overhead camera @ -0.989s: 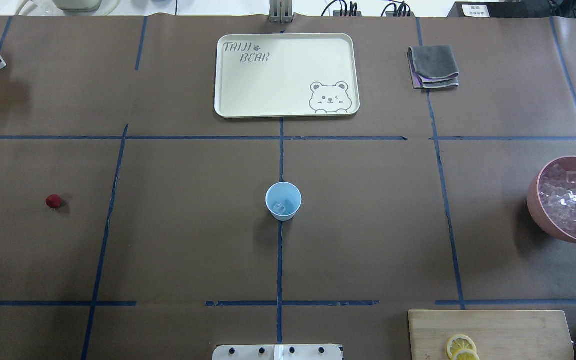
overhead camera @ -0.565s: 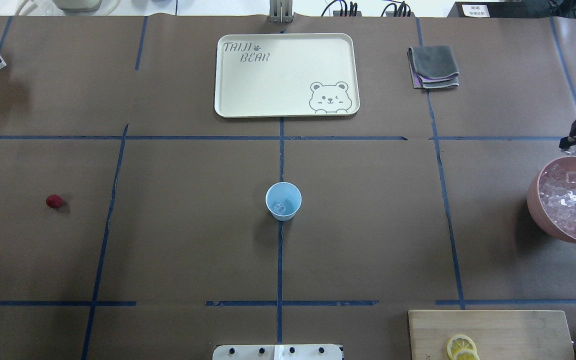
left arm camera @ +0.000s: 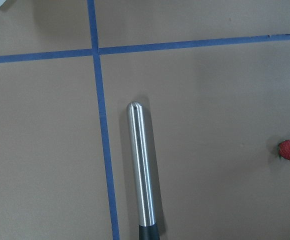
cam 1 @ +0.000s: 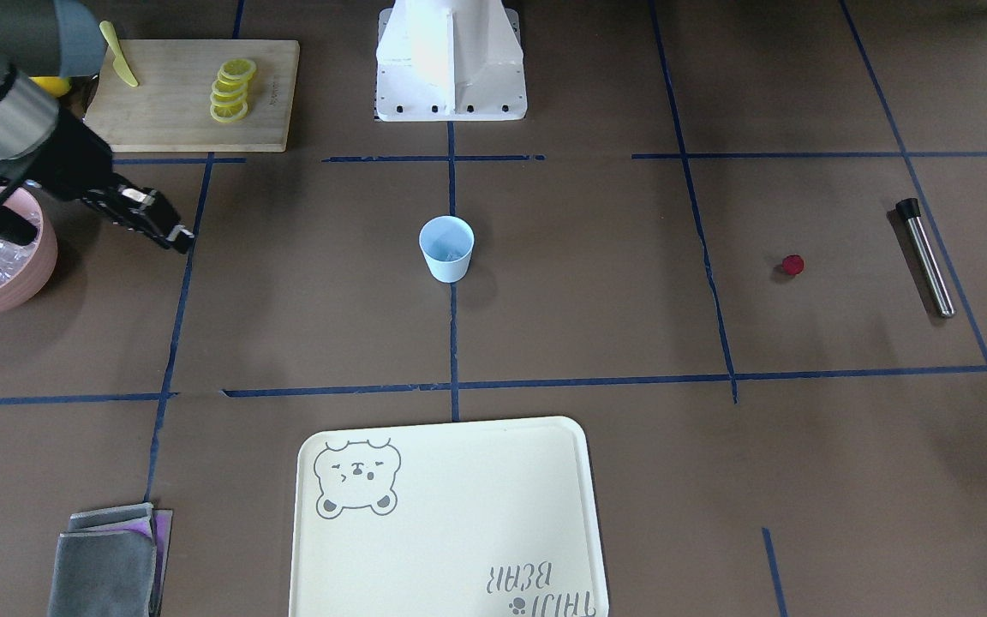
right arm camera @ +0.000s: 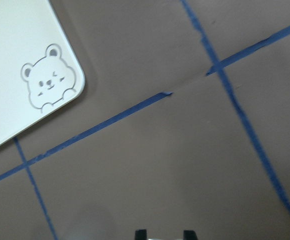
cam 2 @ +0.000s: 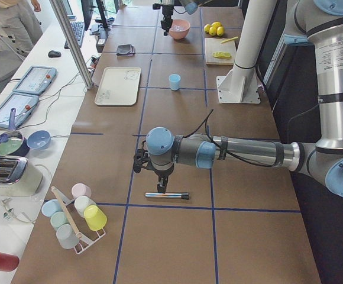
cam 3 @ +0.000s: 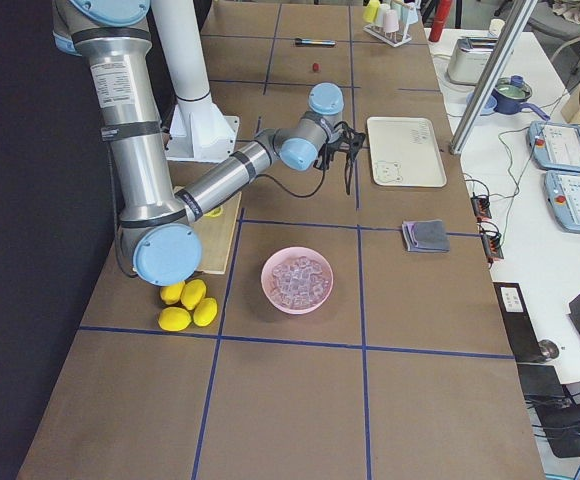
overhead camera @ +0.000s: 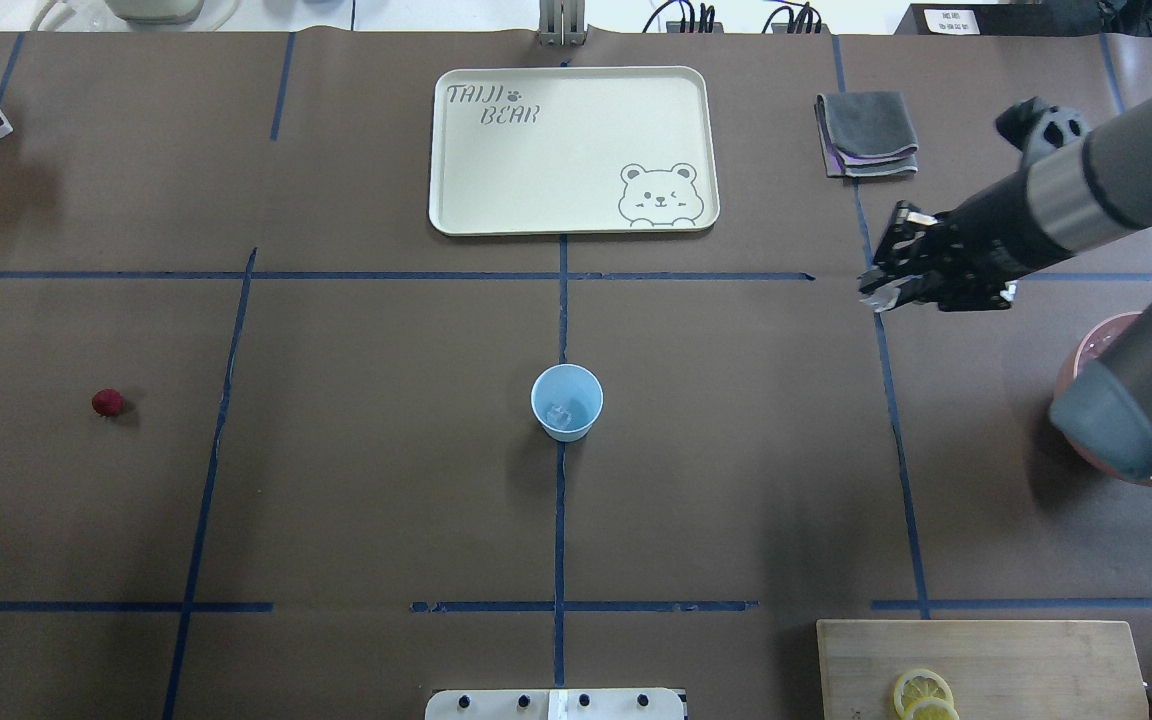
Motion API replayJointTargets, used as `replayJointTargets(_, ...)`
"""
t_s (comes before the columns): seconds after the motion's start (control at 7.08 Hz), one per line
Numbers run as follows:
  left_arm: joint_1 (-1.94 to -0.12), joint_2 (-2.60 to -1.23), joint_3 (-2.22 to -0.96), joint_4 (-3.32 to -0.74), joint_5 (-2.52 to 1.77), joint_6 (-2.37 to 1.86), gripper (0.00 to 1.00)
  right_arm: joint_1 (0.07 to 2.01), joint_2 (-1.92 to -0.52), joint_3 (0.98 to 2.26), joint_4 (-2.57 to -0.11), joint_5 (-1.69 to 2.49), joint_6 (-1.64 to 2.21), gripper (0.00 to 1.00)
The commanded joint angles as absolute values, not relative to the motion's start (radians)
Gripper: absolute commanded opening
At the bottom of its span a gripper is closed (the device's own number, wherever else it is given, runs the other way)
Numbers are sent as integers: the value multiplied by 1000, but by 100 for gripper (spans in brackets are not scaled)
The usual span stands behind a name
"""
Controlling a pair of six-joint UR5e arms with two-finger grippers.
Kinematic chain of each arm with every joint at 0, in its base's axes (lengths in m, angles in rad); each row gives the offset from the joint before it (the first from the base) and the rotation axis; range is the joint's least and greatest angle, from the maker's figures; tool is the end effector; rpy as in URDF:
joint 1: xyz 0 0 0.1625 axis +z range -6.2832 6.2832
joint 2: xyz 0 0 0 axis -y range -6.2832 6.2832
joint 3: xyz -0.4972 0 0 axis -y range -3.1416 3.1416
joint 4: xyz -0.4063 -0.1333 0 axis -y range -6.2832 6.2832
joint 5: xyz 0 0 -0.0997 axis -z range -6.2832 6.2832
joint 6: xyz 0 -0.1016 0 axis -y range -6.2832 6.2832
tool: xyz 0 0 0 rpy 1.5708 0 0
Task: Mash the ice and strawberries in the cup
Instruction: 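Carry the ice cube with the right gripper over the blue cup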
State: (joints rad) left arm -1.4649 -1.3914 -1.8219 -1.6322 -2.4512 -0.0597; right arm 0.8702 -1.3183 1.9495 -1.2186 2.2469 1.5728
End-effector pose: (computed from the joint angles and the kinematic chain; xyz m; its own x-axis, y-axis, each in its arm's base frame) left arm -0.0098 -0.4274 0.6735 0.6276 0.1100 -0.7707 -0.0674 0.9939 0.0869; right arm -0.3164 -0.4833 0.3651 0.3568 0.4255 0.8317 -0.2612 0.9002 -0.3485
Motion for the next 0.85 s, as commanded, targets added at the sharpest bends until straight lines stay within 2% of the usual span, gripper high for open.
replayJointTargets(0.0, -1465, -1391, -1824, -1632, -2453, -60, 100, 685, -1110, 1883, -1242, 2090, 1769, 3)
replayJointTargets(0.28, -1465, -1393, -1825, -1632, -2453, -60, 100, 577, -952, 1754, -1258, 1973, 1834, 4)
replayJointTargets(0.42, -1465, -1393, -1824, -1632, -2453, -58, 100, 562, -959, 1749, -1258, 1965, 1835, 5)
replayJointTargets(0.57, -1465, -1393, -1824, -1632, -2453, -58, 100, 549, -957, 1741, -1258, 1950, 1835, 10)
replayJointTargets(0.71, -1465, -1393, -1824, -1632, -2453, -58, 100, 520, -959, 1730, -1258, 1930, 1833, 20)
